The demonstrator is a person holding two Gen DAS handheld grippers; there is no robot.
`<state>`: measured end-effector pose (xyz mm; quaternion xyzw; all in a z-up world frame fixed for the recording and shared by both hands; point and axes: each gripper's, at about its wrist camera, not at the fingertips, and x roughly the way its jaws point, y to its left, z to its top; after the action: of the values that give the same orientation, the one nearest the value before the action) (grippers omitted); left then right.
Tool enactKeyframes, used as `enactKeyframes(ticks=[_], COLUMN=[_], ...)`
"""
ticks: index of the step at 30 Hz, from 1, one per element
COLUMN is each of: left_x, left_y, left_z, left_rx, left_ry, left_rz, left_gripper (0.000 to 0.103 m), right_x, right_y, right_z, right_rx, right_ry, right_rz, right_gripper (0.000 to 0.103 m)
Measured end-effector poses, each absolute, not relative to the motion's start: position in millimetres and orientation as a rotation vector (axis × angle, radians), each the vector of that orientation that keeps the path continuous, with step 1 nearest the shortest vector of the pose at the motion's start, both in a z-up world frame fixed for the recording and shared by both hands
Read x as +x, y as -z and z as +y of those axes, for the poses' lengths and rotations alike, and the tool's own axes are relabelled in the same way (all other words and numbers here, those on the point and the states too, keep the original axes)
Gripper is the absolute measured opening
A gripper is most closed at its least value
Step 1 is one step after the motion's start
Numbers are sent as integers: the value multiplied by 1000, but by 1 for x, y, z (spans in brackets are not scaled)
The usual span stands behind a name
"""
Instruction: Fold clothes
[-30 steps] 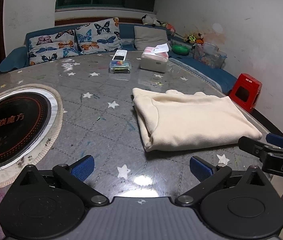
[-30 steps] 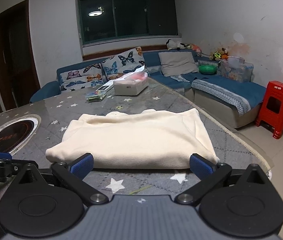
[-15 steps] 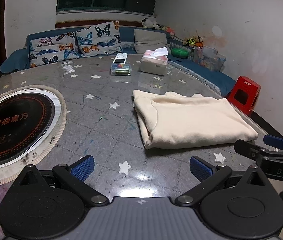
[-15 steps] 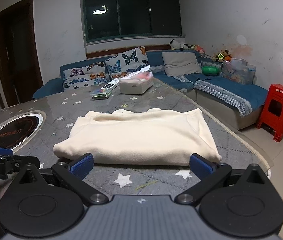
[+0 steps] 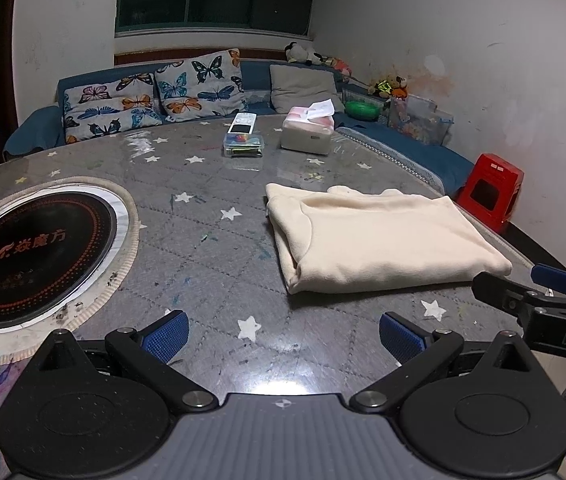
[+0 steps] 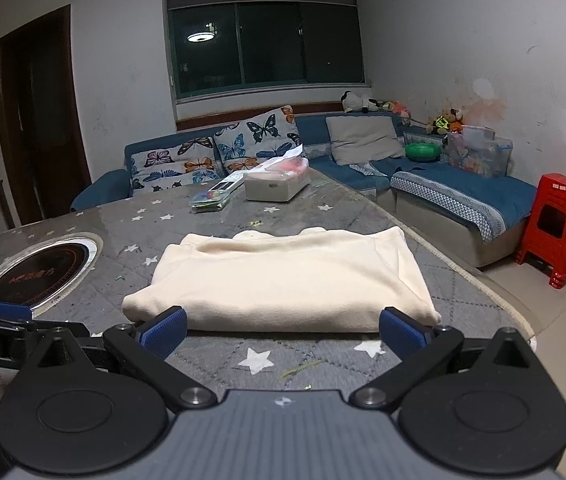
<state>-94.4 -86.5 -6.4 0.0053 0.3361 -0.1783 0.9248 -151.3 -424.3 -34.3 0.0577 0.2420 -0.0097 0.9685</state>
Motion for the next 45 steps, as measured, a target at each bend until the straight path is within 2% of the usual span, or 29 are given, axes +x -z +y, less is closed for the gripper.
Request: enactKeyframes(ticks=[29, 45], left_x=[-135, -126], left_y=[-7, 3], left_z=[-84, -87], left_rx=[47, 65], left_ry=[363, 357], left_rz=[617, 652], left_gripper=[103, 103], right_x=[-194, -184], right_y=[21, 27], right_z=[-415, -411], right_rx=[121, 123], right_ry=[9, -1], right_rz=[413, 441], right_gripper=[103, 103])
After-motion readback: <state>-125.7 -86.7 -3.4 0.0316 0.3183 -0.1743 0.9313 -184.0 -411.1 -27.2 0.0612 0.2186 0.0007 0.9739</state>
